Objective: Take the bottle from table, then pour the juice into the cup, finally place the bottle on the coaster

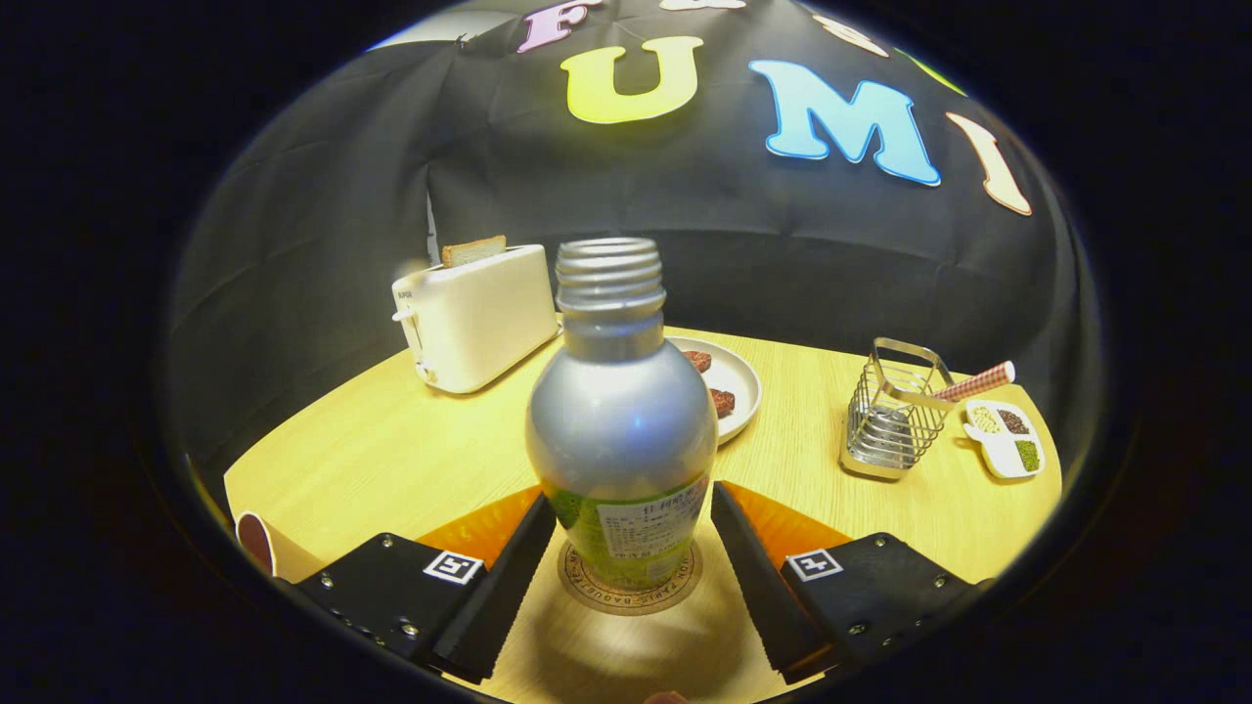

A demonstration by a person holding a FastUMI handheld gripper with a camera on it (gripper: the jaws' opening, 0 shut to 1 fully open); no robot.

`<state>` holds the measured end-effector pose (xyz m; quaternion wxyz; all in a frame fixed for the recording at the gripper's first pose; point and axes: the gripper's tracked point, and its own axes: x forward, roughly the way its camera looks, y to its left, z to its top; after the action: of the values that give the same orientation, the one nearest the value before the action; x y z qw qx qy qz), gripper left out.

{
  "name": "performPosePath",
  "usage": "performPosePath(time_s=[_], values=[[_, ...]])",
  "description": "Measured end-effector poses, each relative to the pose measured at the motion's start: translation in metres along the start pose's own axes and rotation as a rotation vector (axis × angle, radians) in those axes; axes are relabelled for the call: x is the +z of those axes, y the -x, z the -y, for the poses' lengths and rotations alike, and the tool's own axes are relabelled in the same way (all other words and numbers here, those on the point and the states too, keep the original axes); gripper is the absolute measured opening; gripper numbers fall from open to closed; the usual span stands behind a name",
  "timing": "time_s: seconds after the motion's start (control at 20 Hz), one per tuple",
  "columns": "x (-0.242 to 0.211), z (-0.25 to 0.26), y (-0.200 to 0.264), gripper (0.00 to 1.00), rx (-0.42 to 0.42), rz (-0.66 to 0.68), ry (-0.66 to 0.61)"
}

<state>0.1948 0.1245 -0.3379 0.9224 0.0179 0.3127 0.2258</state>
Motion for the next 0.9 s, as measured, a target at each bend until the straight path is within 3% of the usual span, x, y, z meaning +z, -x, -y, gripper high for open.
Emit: performPosePath(time_s=[0.5, 0.9], values=[[0.061, -0.005, 0.089, 0.97, -0.098, 0.139, -0.022], [0.102, -0.001, 0.172, 0.97, -0.248, 0.253, -0.061]])
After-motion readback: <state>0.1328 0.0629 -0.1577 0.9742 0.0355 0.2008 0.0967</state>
